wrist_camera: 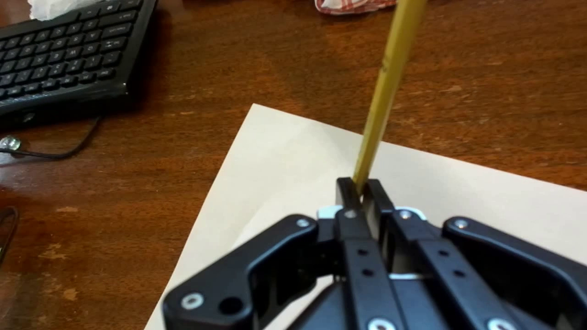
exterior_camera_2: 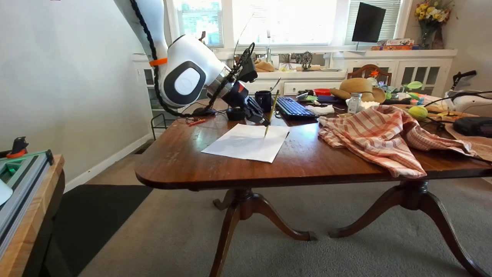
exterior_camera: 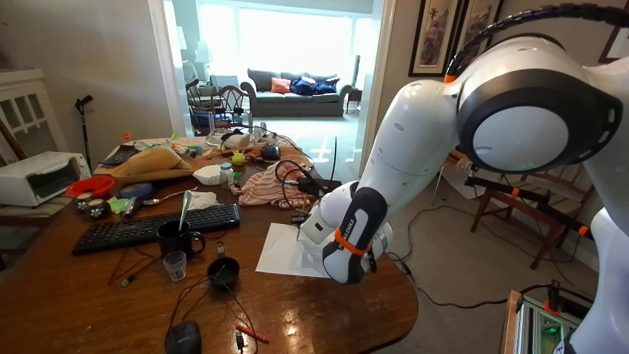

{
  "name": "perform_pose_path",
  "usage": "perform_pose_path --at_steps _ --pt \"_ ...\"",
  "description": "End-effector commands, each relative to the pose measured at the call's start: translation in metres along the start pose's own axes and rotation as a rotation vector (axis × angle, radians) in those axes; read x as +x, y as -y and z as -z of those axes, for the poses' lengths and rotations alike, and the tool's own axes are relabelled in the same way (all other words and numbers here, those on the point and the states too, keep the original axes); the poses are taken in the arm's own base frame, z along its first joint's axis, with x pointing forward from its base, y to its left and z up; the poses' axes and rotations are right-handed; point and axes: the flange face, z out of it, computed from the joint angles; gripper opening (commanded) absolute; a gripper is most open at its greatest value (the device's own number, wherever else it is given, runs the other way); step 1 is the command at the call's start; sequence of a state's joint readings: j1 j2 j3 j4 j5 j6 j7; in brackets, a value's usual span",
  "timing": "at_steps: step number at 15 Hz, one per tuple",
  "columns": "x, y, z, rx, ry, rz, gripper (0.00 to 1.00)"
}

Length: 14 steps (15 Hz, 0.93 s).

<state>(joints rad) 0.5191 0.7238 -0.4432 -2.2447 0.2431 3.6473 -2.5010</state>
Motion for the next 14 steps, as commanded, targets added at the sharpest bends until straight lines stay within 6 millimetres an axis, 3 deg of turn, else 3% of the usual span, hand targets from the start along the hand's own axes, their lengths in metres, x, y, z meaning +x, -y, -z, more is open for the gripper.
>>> perform_pose_path --at_steps 1,14 --pt "0.0063 0.0007 -0.0053 0.025 -0.013 0.002 0.02" --pt "0.0145 0.0092 0.0031 0.038 -0.029 0.017 0.02"
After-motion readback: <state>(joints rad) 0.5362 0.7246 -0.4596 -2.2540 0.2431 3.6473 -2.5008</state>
